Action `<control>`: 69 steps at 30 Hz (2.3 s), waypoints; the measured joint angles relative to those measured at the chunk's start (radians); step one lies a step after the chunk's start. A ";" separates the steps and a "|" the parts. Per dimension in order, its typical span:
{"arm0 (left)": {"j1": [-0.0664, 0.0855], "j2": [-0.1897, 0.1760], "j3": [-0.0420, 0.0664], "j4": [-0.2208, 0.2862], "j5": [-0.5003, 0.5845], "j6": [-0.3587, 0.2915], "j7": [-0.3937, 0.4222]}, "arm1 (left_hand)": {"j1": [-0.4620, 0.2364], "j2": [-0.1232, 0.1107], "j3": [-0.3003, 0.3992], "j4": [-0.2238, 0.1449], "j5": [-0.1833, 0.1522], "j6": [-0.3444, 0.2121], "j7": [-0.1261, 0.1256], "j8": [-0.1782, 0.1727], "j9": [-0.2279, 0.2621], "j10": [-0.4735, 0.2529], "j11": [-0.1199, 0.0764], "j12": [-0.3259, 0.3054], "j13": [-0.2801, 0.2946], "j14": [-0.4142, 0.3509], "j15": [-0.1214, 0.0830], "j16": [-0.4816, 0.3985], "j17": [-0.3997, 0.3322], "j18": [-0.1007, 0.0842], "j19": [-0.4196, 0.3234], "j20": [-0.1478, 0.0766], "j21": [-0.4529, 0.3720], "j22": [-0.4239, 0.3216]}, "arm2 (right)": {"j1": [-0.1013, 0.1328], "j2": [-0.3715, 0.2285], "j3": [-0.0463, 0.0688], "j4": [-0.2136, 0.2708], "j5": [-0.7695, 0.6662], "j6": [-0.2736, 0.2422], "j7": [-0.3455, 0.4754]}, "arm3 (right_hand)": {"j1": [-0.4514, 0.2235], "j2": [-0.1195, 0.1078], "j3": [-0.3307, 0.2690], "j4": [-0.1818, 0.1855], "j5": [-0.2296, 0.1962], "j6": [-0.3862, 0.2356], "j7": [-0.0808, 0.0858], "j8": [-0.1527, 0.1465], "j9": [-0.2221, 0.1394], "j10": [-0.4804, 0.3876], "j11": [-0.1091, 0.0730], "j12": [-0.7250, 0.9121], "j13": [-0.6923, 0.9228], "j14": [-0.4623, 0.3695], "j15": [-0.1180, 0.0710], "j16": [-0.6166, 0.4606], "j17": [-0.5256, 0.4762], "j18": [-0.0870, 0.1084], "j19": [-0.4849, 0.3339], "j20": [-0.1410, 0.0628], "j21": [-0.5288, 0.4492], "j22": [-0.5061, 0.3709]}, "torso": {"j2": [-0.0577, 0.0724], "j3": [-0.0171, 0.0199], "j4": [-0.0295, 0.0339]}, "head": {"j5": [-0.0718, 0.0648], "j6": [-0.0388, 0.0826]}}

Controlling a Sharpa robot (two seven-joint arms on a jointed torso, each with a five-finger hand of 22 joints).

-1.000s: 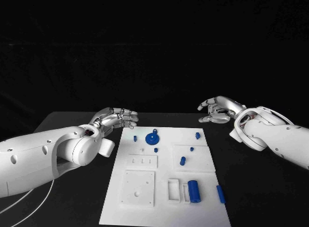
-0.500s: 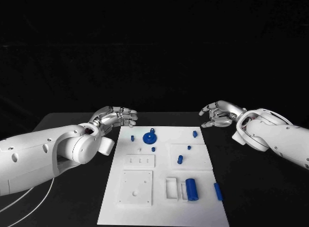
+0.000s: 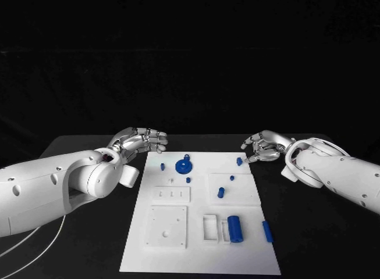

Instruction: Assemble the parts on the task board

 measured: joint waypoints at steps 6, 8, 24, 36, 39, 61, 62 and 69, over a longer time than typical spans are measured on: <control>0.000 -0.001 0.000 0.000 0.000 0.001 0.000 | 0.000 0.000 0.000 0.000 0.000 0.000 0.000 0.000 0.000 0.000 0.000 0.000 0.000 0.000 0.000 0.000 0.000 0.000 0.000 0.000 0.000 0.000 | -0.005 0.004 0.000 -0.006 0.000 0.019 0.001 | 0.000 0.000 -0.005 0.000 0.016 0.000 0.000 0.000 -0.003 -0.002 -0.002 0.000 -0.001 0.000 0.000 -0.004 0.001 0.000 -0.003 0.003 0.000 0.000 | 0.000 -0.0018 0.0021 | -0.001 -0.004; 0.000 -0.002 0.000 0.000 0.000 0.001 0.000 | 0.000 0.000 0.000 0.000 0.000 0.000 0.000 0.000 0.000 0.000 0.000 0.000 0.000 0.000 0.000 0.000 0.000 0.000 0.000 0.000 0.000 0.000 | -0.008 0.006 0.000 -0.009 0.000 0.026 0.001 | 0.000 0.000 -0.007 0.002 0.016 0.000 0.000 0.000 -0.003 -0.006 0.002 0.000 -0.001 -0.001 0.001 -0.004 0.001 0.000 -0.003 0.003 0.000 0.000 | 0.000 -0.0024 0.0021 | -0.001 -0.004; 0.000 0.000 0.000 -0.001 -0.001 0.003 0.000 | 0.000 0.000 0.000 0.000 -0.004 0.000 0.000 0.000 0.000 0.000 0.000 0.000 0.000 0.000 0.000 0.000 0.000 0.000 0.000 0.000 0.000 0.000 | -0.020 0.018 -0.003 -0.019 0.001 0.057 0.000 | -0.013 0.013 -0.013 0.002 0.007 0.000 0.000 0.000 -0.005 -0.007 0.004 0.005 -0.001 0.000 0.001 -0.004 0.002 0.000 -0.003 0.004 0.000 0.000 | -0.002 -0.0037 -0.0005 | 0.000 -0.011; 0.000 -0.001 0.000 -0.001 -0.001 0.004 0.000 | 0.000 0.000 0.000 0.000 -0.004 0.000 0.000 0.000 0.000 0.000 0.000 -0.004 0.000 0.000 0.000 0.000 0.001 0.000 0.000 0.000 0.000 0.000 | -0.027 0.037 -0.007 -0.029 0.001 0.069 0.001 | -0.040 0.058 -0.017 0.000 -0.043 0.015 -0.015 0.005 -0.006 -0.008 0.003 0.010 -0.004 -0.004 -0.003 -0.004 0.004 0.000 -0.003 0.004 0.000 0.000 | -0.002 -0.0025 -0.0003 | 0.001 -0.014; 0.000 -0.001 0.000 -0.001 -0.001 0.004 0.000 | 0.000 0.000 0.000 0.000 -0.004 0.000 0.000 0.000 0.000 0.000 0.000 -0.004 0.000 0.000 0.000 0.000 0.001 0.000 0.000 0.000 0.000 0.000 | -0.027 0.038 -0.007 -0.030 0.001 0.070 0.002 | -0.044 0.068 -0.015 0.002 -0.065 0.015 -0.015 0.005 -0.007 -0.008 0.003 0.010 -0.005 -0.004 -0.003 -0.004 0.004 0.000 -0.003 0.004 0.000 0.000 | -0.003 -0.0018 -0.0002 | 0.001 -0.015; 0.000 -0.001 0.000 -0.001 -0.002 0.005 -0.001 | 0.000 0.000 0.000 0.000 -0.004 0.000 0.000 0.000 0.000 0.000 0.000 -0.004 0.000 0.000 0.000 -0.004 0.000 0.000 0.000 0.000 0.000 0.000 | -0.027 0.039 -0.007 -0.030 0.001 0.071 0.004 | -0.061 0.104 0.195 0.012 -0.349 0.017 -0.017 0.029 -0.015 -0.008 0.003 0.010 -0.013 0.003 -0.025 -0.008 0.009 0.000 0.001 0.007 0.000 0.000 | -0.003 -0.0018 -0.0009 | 0.000 -0.017; 0.000 -0.002 0.000 -0.001 -0.002 0.005 -0.001 | 0.000 0.000 0.000 0.000 -0.004 0.000 0.000 0.000 0.000 0.000 0.000 -0.004 0.000 0.000 0.000 -0.004 0.000 0.000 0.000 0.000 0.000 0.000 | -0.027 0.040 -0.007 -0.030 0.000 0.071 0.005 | -0.064 0.106 0.204 0.012 -0.357 0.017 -0.017 0.029 -0.015 -0.008 0.003 0.010 -0.013 0.005 -0.026 -0.008 0.010 0.000 0.004 0.006 0.000 0.000 | -0.003 -0.0018 -0.0008 | 0.000 -0.017; 0.000 -0.002 0.000 0.000 -0.002 0.005 -0.001 | 0.000 0.000 0.000 0.000 -0.004 0.000 0.000 0.000 -0.001 0.000 0.000 -0.004 0.000 0.000 0.000 -0.004 0.001 0.000 0.000 0.000 0.000 0.000 | -0.028 0.041 -0.007 -0.031 -0.001 0.071 0.005 | -0.065 0.107 0.214 0.010 -0.368 0.018 -0.018 0.033 -0.015 -0.007 0.003 0.010 -0.013 0.005 -0.026 -0.012 0.010 0.000 0.006 0.005 0.000 0.000 | -0.003 -0.0018 -0.0007 | -0.001 -0.019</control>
